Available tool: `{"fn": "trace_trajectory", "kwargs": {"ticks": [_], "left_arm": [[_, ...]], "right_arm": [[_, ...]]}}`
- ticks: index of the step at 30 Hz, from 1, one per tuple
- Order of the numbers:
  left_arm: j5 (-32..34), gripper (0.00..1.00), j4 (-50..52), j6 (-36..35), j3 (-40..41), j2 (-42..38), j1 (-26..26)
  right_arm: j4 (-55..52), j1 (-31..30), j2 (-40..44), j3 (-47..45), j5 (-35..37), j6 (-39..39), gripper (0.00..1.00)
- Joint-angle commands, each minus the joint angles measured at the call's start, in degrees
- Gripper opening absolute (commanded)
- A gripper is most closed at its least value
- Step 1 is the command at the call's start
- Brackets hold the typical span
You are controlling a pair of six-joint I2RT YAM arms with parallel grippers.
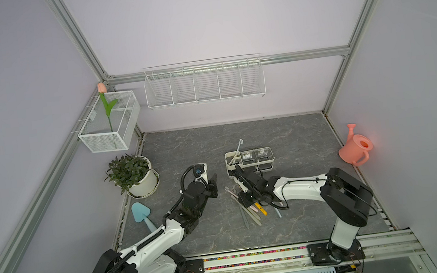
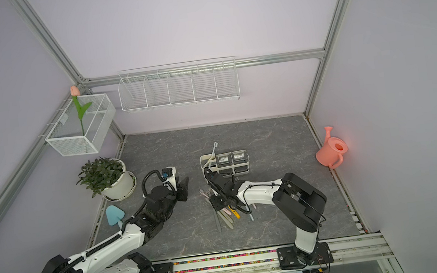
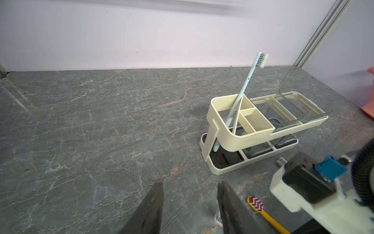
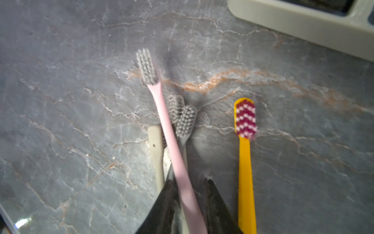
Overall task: Place the toothbrush into the toothbrush holder
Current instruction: Pick up the toothbrush from the center of the board.
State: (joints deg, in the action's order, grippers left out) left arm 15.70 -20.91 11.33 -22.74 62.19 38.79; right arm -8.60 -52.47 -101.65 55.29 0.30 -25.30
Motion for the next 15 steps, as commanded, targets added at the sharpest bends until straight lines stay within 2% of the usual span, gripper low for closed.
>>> {"fn": "trace_trajectory", "kwargs": {"ticks": [1,7,15], "left_arm": [[-0.76,0.48,0.40,0.60,-2.44,0.45,-0.10],[-1.08,0.48,0.58,0.71,-2.76,1.12,-0.04],[-1.25,0.48,1.04,0.90,-3.36,2.18,0.02]], "right_arm": [[-3.98,0.22,-1.96,1.79,2.18,-0.32,0.30],[-4.76,0.20,-3.65,2.72,2.08,-0.19,0.28],[-3.72,0.21,-2.70,2.05,1.46,0.23,0.17]]}}
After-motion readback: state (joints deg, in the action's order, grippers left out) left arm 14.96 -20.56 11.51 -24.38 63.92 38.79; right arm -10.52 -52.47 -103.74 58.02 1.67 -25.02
